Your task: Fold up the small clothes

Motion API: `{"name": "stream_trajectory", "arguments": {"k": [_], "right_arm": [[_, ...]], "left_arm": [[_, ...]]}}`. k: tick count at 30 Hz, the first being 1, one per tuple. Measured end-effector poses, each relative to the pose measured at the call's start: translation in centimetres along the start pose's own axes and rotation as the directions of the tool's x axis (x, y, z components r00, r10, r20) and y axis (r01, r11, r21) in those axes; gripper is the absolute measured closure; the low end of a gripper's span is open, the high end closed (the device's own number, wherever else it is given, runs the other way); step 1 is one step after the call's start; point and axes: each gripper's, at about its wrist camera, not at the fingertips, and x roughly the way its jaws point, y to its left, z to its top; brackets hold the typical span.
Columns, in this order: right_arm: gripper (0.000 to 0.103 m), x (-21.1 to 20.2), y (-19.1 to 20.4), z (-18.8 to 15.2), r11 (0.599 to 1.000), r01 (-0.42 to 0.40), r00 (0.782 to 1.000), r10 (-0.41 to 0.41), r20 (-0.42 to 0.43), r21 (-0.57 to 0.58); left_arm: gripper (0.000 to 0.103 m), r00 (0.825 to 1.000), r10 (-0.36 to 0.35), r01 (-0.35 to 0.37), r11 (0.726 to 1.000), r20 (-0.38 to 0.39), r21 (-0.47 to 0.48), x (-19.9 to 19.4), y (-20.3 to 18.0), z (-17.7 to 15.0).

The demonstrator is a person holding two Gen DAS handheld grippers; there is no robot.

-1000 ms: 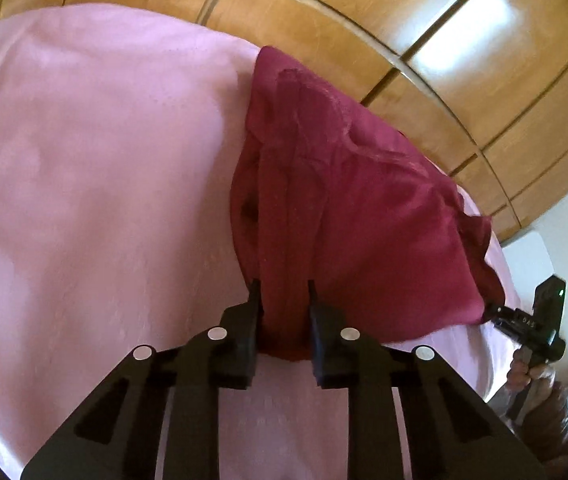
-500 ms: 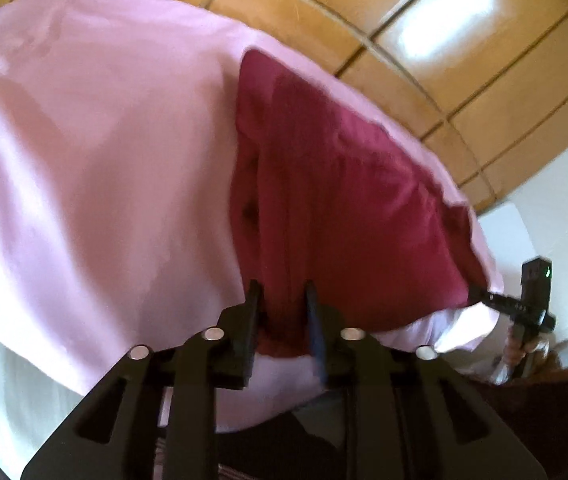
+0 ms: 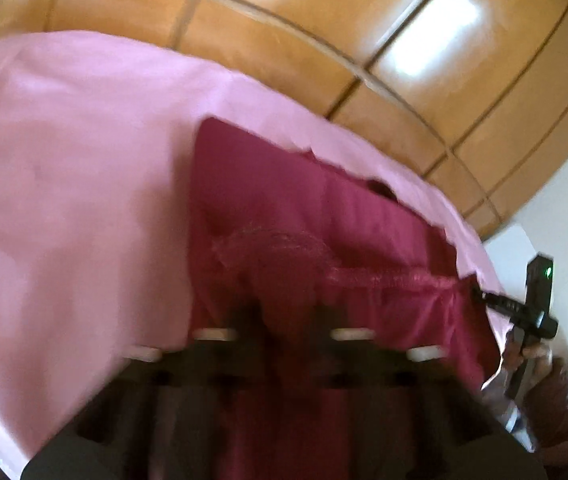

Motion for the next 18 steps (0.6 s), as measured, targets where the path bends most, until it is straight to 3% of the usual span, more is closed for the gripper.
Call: {"name": "stream_trajectory", "arguments": {"k": [1,6,10,14,18], "right_arm": [[0.096,-0.6,0.1,-0.1,1.000,0.000,1.000,0.000,0.009,-0.003],[0.096,-6.7,0.6,0.0,0.997,-0.071,0.989,0.075,0.124,-0.040],[0.096,-8.5,1.7,2.3,0.993,-0.102,0.975,0.112,0.194,-0.061],[0.096,-5.9,1.9,6.4,0.995,-0.092,0.971,0.097,0.217,-0.030],[0.096,-1.1,1.1,9.6,1.000,-0.015,0.983,0.011,0.184,0.019]], "left_arm": [[0.095,1.000,-0.010,0.010,1.000,0.012,0.003,-0.3,-0.1,-0.1],[0.095,0.992,-0.089,0.085,0.995,0.089,0.042,-4.0,-1.5,0.4],[0.095,0.981,-0.111,0.099,0.992,0.159,0.082,-6.0,-2.8,2.7],[0.095,0.979,-0.056,0.038,0.995,0.195,0.097,-4.9,-3.2,6.3],[0.095,0.983,0.040,-0.053,0.996,0.179,0.068,-0.8,-2.2,9.9]]}}
